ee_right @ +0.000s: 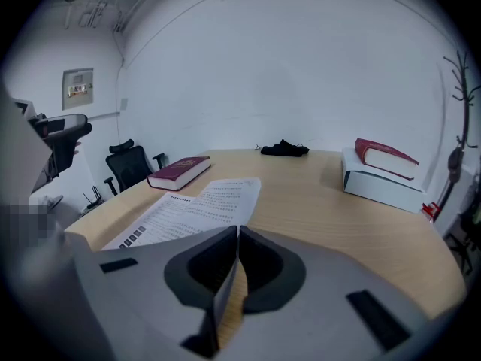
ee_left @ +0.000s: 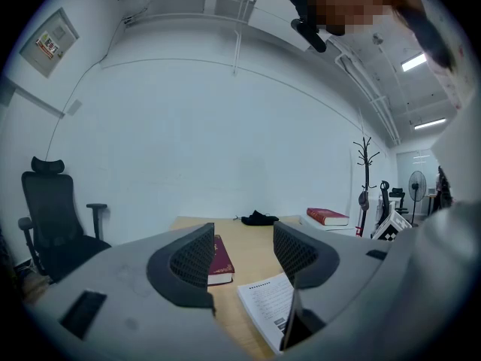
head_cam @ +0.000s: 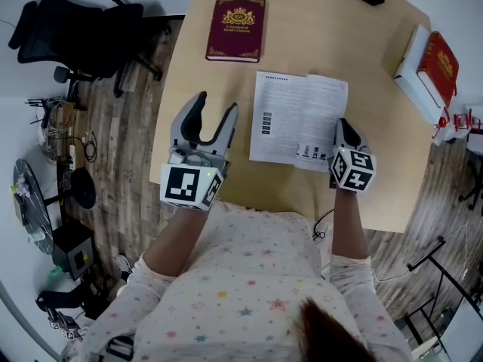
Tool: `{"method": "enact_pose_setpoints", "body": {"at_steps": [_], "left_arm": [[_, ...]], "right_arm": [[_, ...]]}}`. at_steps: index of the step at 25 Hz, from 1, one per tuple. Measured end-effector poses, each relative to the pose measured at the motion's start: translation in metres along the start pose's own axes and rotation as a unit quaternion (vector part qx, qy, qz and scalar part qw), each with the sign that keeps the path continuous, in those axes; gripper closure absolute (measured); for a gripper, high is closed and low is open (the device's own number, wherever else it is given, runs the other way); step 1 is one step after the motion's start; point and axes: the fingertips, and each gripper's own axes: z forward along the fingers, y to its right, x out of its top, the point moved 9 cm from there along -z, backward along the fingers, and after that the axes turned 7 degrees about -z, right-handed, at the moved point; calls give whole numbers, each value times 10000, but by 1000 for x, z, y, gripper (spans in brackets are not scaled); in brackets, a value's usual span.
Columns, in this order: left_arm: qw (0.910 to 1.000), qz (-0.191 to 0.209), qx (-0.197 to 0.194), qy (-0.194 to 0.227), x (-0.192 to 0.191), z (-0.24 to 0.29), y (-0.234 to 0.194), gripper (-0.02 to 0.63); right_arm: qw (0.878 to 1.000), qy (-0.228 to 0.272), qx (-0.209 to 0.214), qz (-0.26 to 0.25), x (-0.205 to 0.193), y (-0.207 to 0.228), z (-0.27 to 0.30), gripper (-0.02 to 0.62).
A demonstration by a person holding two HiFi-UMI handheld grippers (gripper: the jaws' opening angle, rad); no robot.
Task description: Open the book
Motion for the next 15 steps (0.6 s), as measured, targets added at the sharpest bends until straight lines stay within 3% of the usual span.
{"method": "enact_pose_setpoints", "body": {"at_steps": [15], "left_arm": [[9999, -42, -14, -95, -4, 8, -4, 365]], "right_arm": [[9978, -408, -129, -512, -13, 12, 16, 581]]}}
